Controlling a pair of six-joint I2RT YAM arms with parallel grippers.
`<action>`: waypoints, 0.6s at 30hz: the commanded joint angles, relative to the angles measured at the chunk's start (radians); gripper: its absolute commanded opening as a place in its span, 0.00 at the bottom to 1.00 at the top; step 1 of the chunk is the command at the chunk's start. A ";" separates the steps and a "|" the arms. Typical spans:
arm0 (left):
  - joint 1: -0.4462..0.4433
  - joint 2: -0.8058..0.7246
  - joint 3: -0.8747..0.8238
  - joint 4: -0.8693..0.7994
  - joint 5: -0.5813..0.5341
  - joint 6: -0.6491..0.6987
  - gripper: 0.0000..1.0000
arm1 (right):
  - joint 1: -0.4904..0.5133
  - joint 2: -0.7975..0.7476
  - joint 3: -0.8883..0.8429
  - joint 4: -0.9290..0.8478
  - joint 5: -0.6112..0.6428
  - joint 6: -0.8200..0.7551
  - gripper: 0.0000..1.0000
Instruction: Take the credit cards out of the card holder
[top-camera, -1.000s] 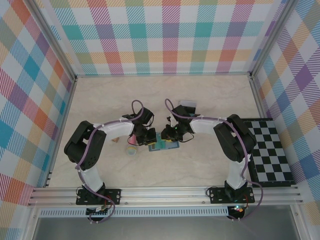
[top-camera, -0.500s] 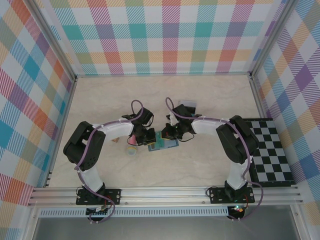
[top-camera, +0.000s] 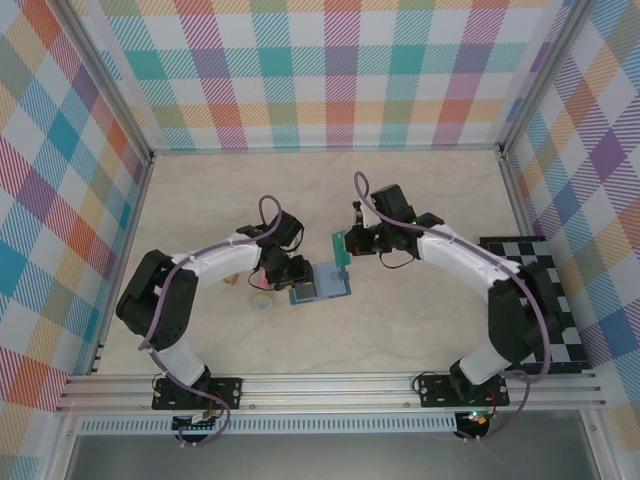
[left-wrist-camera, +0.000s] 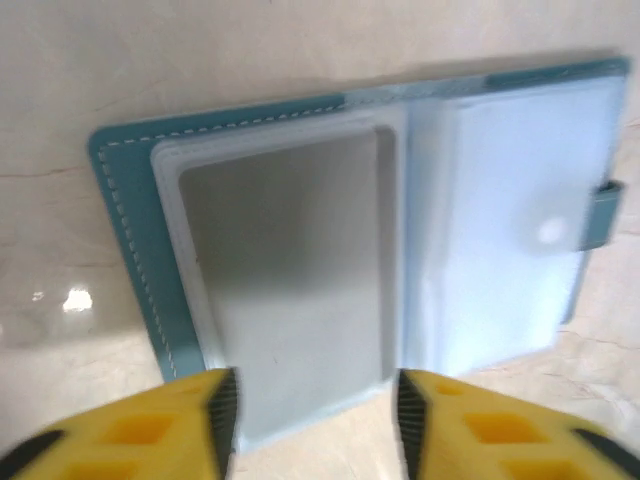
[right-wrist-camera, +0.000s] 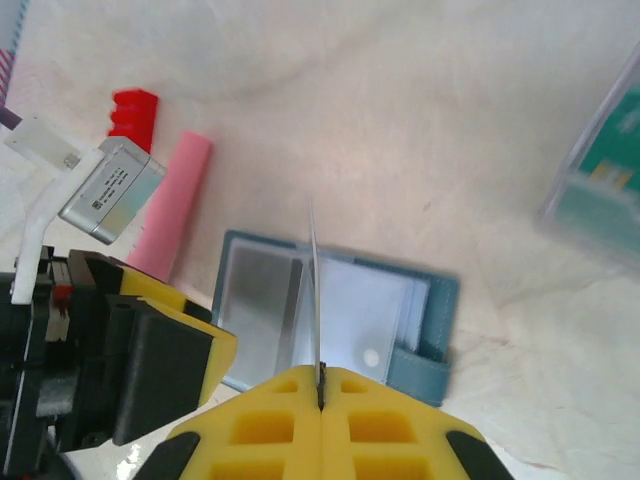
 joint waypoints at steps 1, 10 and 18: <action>0.014 -0.103 0.071 -0.091 -0.076 0.001 0.61 | -0.025 -0.095 0.019 -0.042 0.088 -0.164 0.00; 0.090 -0.281 0.045 -0.180 -0.240 0.025 0.89 | -0.148 -0.212 0.023 -0.029 0.055 -0.464 0.00; 0.153 -0.370 -0.033 -0.182 -0.282 0.036 0.99 | -0.220 -0.092 0.159 -0.159 -0.059 -0.721 0.00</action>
